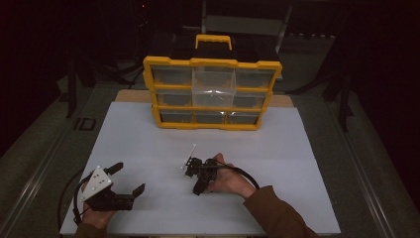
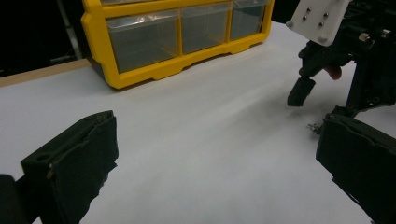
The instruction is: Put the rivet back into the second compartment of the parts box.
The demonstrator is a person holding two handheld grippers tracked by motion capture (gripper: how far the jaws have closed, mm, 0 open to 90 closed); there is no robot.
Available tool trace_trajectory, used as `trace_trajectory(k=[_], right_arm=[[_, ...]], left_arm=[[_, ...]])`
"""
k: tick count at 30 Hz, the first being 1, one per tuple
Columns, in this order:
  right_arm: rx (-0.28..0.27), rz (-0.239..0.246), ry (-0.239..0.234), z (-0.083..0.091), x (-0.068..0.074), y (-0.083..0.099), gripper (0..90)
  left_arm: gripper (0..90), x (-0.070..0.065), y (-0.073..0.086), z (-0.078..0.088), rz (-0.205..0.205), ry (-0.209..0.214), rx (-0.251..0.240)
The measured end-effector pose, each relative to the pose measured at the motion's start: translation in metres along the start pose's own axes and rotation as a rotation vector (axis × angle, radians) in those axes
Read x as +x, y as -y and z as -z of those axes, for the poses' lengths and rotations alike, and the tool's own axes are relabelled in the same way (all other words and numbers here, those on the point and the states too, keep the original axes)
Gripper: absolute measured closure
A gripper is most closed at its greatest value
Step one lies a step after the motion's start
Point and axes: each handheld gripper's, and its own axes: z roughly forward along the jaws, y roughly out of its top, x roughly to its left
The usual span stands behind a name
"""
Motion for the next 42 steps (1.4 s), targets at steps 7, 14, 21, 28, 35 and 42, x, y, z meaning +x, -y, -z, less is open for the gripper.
trace_trajectory(k=[7,14,21,28,35,42], right_arm=[[0.003,0.015,-0.005,-0.001,0.003,0.000,50.8],[0.018,0.013,0.000,-0.004,0.005,0.000,59.3],[0.020,0.009,0.006,-0.005,0.006,0.000,68.2],[0.026,-0.008,-0.001,-0.005,0.002,0.000,82.0],[0.029,0.004,-0.009,-0.005,0.002,-0.001,82.7],[0.030,-0.009,-0.031,-0.002,-0.005,0.003,82.8]], left_arm=[[0.0,0.000,0.000,0.000,0.000,-0.001,0.003],[0.0,0.000,0.000,0.000,0.000,-0.002,0.003],[0.0,0.000,0.000,0.000,0.000,-0.005,0.004],[0.0,0.000,0.000,0.000,0.000,-0.007,0.004],[0.0,0.000,0.000,0.000,0.000,-0.007,0.002],[0.0,0.000,0.000,0.000,-0.001,-0.007,0.004]])
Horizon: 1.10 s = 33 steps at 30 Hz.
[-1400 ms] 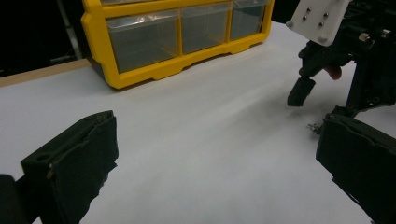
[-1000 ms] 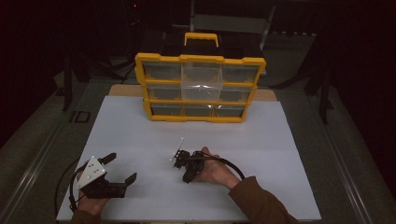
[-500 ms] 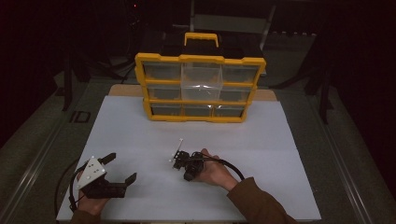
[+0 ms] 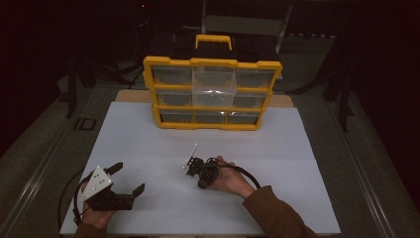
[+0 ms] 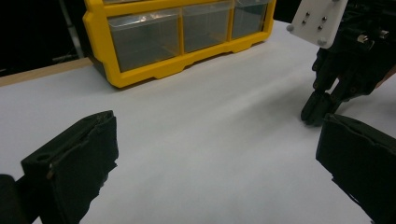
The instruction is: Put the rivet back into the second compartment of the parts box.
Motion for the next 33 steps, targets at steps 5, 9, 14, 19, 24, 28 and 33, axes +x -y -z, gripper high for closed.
trace_trajectory(k=[5,9,14,19,24,28,33], right_arm=[[0.001,-0.008,0.019,0.004,-0.005,0.003,82.8],[-0.008,-0.018,0.018,0.009,-0.010,0.005,82.8],[-0.008,-0.023,0.020,0.012,-0.016,0.008,82.8],[-0.011,-0.020,0.027,0.018,-0.018,0.011,82.7],[-0.031,-0.008,0.031,0.030,-0.022,0.011,82.7],[-0.046,-0.006,0.037,0.038,-0.025,0.011,82.7],[-0.063,-0.012,0.035,0.049,-0.027,0.011,82.7]], left_arm=[[0.0,0.000,0.000,0.000,0.000,0.000,0.000],[0.0,0.000,0.000,0.000,0.000,0.000,0.000],[0.0,0.000,0.000,0.000,-0.002,0.001,0.000],[0.0,0.000,0.000,0.000,-0.002,0.002,0.001],[0.0,0.000,0.000,0.000,-0.003,0.002,0.002],[0.0,0.000,0.000,0.000,-0.002,0.002,0.002],[0.0,0.000,0.000,0.000,-0.004,0.002,0.003]])
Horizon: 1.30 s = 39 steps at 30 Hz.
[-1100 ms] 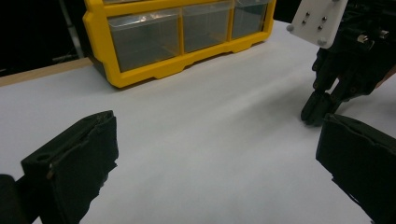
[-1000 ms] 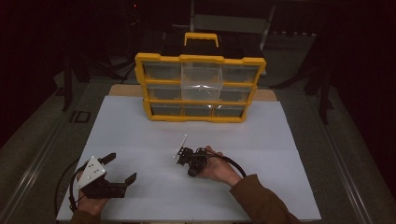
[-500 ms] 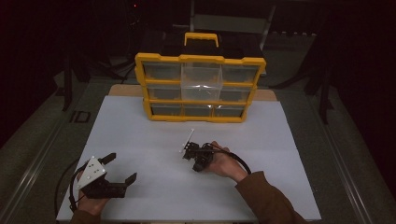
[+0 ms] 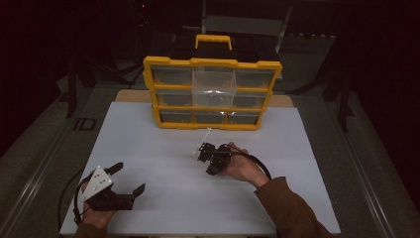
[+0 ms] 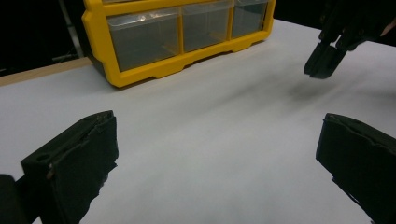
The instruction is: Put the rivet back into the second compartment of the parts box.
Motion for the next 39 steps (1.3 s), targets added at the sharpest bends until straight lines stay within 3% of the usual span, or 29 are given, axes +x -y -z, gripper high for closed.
trace_trajectory(k=[14,39], right_arm=[[-0.056,0.005,0.001,0.028,-0.010,-0.003,82.7],[-0.104,0.026,0.031,0.074,-0.021,-0.016,82.8]], left_arm=[[0.0,0.000,0.000,0.000,0.001,0.000,0.001],[0.0,0.001,0.000,0.000,0.000,-0.002,0.003]])
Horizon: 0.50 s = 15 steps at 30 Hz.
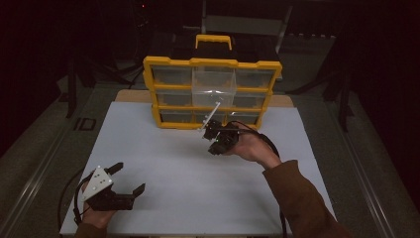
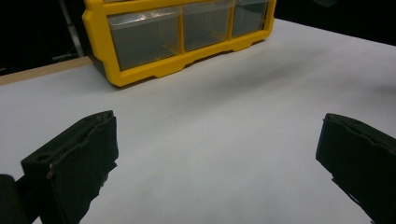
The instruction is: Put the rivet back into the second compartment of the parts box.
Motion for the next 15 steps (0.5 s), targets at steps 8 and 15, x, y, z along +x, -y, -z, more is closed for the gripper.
trace_trajectory(k=[8,15], right_arm=[[-0.010,0.006,0.007,0.014,-0.003,-0.004,82.7],[-0.024,0.010,0.010,0.026,-0.008,-0.008,82.8]], left_arm=[[0.0,0.000,0.000,0.000,-0.002,0.001,0.001],[0.0,0.000,0.000,0.000,-0.001,0.001,0.000]])
